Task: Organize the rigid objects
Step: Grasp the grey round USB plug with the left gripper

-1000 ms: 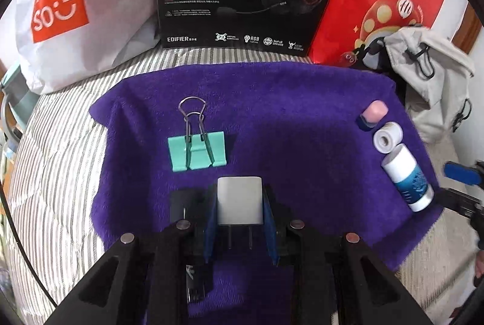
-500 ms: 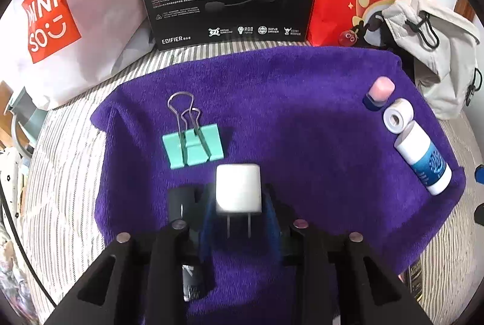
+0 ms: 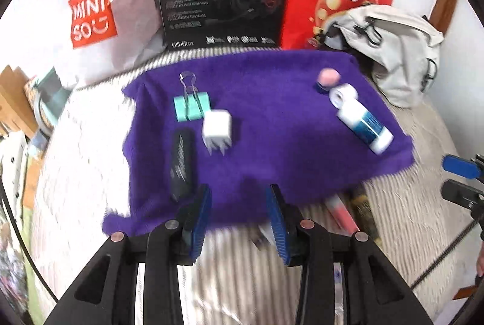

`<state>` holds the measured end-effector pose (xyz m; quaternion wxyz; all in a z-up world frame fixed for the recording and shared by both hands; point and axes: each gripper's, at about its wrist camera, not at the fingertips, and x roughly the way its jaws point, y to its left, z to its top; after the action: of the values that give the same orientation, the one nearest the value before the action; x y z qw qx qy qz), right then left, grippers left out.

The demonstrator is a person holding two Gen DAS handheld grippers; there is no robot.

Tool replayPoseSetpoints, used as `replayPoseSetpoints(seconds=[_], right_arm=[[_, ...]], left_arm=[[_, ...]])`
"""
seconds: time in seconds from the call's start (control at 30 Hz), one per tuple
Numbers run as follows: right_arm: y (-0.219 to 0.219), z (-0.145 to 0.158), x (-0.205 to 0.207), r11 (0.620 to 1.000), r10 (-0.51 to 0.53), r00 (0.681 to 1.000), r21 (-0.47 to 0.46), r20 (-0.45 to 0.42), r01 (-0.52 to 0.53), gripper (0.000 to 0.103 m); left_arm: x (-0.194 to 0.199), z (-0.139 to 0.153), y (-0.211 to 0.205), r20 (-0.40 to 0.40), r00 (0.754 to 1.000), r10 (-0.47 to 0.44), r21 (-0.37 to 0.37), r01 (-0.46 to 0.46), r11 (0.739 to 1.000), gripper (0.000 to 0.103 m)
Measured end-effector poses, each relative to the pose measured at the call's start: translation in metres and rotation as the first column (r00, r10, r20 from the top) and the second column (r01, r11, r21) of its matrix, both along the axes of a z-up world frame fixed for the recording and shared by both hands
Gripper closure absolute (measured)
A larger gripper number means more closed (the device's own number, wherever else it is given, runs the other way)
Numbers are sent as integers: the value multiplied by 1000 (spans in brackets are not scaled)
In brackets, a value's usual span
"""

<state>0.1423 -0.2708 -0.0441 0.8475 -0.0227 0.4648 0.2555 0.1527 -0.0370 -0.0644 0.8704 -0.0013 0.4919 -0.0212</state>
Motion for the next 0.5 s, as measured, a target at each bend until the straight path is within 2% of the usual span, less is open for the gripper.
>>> replayPoseSetpoints(seconds=[0.23,0.5], right_arm=[[2,-6,-17,999,47,999,11,-14,-47,51],[9,-22,-25,996,90,995,11,-45,-89,51]], left_arm=[[-17,-26,-8,-53,998,29,-71,-33,997,67],[-10,-44,-14,-103,991,88,-57,-94,994,67]])
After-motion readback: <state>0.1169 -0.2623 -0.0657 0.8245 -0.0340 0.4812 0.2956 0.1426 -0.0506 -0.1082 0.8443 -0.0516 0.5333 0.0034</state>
